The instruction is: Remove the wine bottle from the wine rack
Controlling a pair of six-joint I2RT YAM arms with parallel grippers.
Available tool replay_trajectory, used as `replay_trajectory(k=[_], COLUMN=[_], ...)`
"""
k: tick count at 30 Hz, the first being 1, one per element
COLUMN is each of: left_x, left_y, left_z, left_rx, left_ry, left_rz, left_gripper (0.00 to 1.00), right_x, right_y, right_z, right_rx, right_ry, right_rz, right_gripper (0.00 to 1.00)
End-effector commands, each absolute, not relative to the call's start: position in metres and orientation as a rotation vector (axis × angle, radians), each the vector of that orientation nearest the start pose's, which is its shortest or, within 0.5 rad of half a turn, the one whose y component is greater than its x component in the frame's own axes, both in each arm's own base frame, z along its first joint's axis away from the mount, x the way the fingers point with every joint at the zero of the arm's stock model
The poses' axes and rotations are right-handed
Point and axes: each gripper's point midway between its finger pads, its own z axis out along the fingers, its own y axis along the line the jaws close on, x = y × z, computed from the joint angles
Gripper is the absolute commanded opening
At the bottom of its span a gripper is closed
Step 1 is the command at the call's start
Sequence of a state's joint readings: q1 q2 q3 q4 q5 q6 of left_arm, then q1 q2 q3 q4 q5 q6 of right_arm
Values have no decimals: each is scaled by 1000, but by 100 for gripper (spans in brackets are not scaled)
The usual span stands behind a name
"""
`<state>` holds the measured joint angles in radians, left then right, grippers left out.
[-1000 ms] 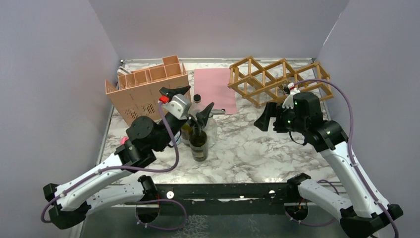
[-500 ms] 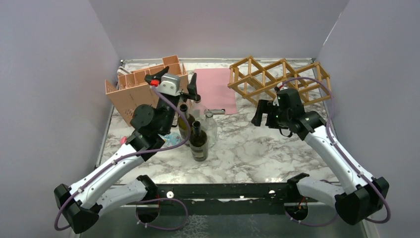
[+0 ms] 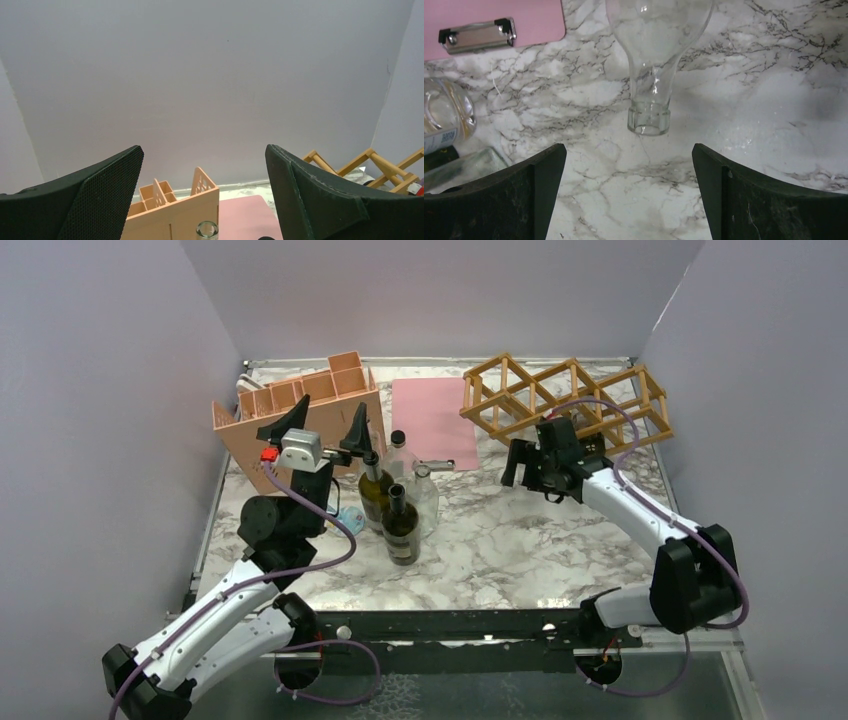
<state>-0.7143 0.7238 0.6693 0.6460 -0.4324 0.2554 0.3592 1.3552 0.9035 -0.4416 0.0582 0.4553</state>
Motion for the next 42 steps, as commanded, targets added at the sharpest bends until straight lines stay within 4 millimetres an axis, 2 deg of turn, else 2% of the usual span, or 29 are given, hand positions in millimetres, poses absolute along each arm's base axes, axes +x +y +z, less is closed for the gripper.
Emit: replay_trajectory(k=[1,6,10,12,18,24,28,34,37,42], left_x=[260,258,256,256,255,254,254,256,256,257], left_y=[-116,-117,-116,-117,-117,-115,-114,-115,-115,-116], left_z=[443,444,444,444,444,445,444,443,442,440], left_rx=[73,75,74,77,74,63,58,58,58,61], left_ry=[964,957,954,953,951,949,953,958,960,965], left_rz=[-217,-231,-238,-243,-247,-253,-247,-250,-248,-246], left_gripper=[99,99,99,99,99,99,99,99,99,99], right_x=[343,350,358,363,371,375,375,374,374,373], right_y=[130,124,121,122,126,124,123,123,123,122], right_z=[101,80,73,72,68,65,66,61,63,69], right_rx=[198,278,293,291,311,323,326,327,323,307], right_ry=[2403,2432,2427,2407,2384,2353,2312,2307,2291,2272], right_rz=[327,435,438,446,471,465,476,472,480,482], right_gripper=[100,100,90,85,77,64,61,52,51,42])
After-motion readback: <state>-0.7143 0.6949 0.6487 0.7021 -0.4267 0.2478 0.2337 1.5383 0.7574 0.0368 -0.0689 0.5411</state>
